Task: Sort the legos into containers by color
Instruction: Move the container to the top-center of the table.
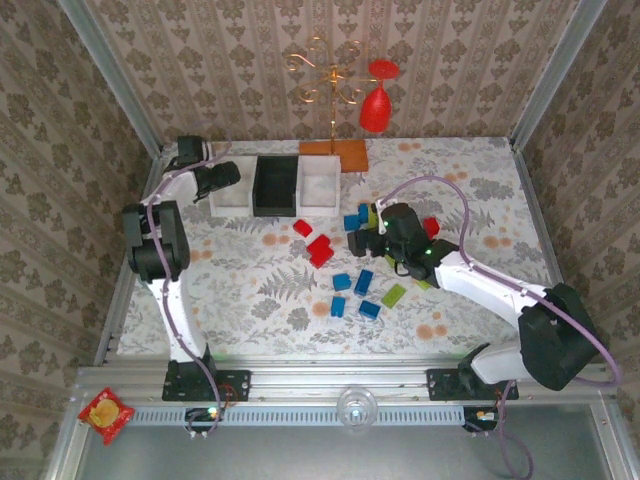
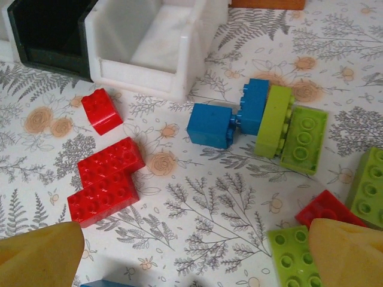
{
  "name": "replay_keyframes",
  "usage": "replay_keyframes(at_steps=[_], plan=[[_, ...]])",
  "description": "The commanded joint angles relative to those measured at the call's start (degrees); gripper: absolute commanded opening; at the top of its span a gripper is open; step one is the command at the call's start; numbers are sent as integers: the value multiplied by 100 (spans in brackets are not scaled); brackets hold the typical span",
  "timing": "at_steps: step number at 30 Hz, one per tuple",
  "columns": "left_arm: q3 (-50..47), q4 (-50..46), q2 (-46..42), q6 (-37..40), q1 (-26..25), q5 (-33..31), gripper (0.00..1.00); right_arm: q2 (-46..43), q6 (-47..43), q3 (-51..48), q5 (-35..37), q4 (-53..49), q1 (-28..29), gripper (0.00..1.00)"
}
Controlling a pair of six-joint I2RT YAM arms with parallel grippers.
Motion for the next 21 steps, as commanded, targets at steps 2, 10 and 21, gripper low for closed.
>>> replay_keyframes(at_steps=[2, 10, 21], plan=[[63, -450, -75, 417, -226, 686, 70, -125, 117, -20, 25, -213, -158, 97], [-516, 107, -567, 368, -431, 223, 80, 453, 249, 251, -164, -514, 152, 95], [-3989, 1730, -3816, -429, -1185, -1360, 92, 1004, -218, 670, -568, -534, 301, 93]])
